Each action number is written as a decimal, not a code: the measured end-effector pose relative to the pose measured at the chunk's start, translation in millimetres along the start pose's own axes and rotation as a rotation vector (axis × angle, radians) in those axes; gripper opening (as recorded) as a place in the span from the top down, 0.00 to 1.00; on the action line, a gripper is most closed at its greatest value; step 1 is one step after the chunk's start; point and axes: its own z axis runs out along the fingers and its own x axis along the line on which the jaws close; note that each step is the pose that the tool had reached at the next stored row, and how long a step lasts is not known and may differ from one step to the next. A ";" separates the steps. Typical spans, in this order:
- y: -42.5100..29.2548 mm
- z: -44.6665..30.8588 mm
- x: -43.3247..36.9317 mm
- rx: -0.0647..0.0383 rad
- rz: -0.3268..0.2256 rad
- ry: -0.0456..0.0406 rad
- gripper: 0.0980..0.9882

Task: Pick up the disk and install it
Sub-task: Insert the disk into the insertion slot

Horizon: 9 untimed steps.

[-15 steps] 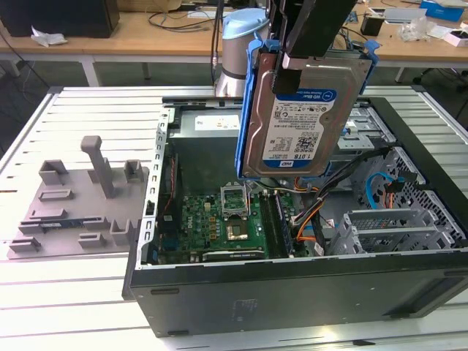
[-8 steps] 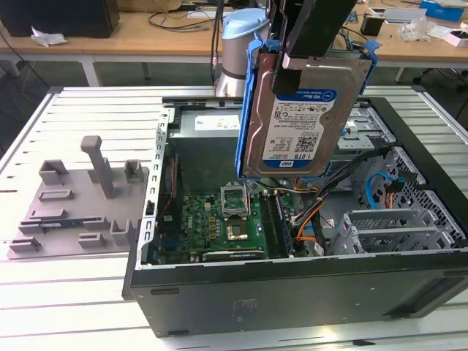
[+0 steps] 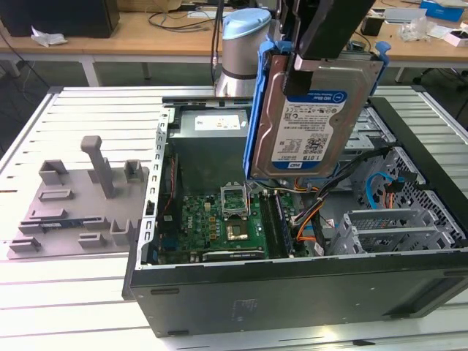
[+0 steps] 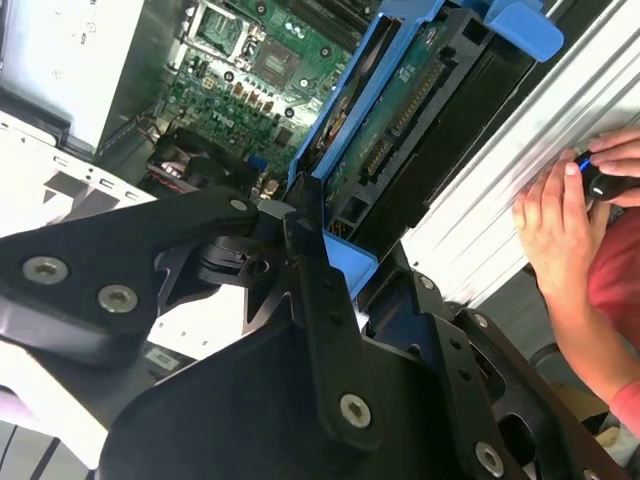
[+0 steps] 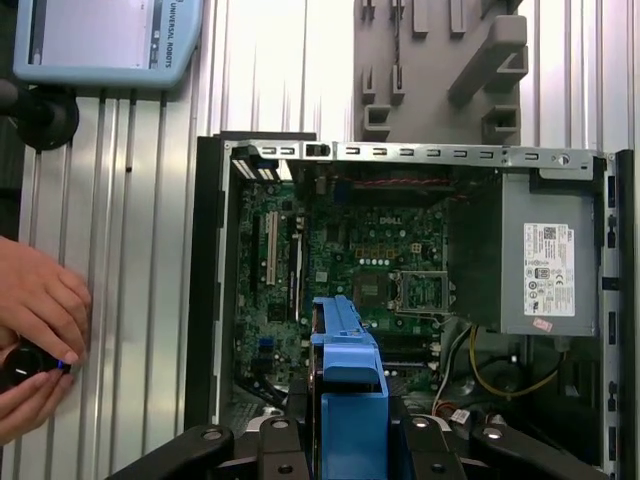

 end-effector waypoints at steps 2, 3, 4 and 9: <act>-0.9 0.0 3.3 0.003 0.000 0.0001 0.70; -1.4 0.1 5.1 0.005 0.000 0.0002 0.70; -1.7 0.1 6.6 0.006 0.000 0.0002 0.70; -7.1 0.1 15.7 0.012 0.001 0.0004 0.70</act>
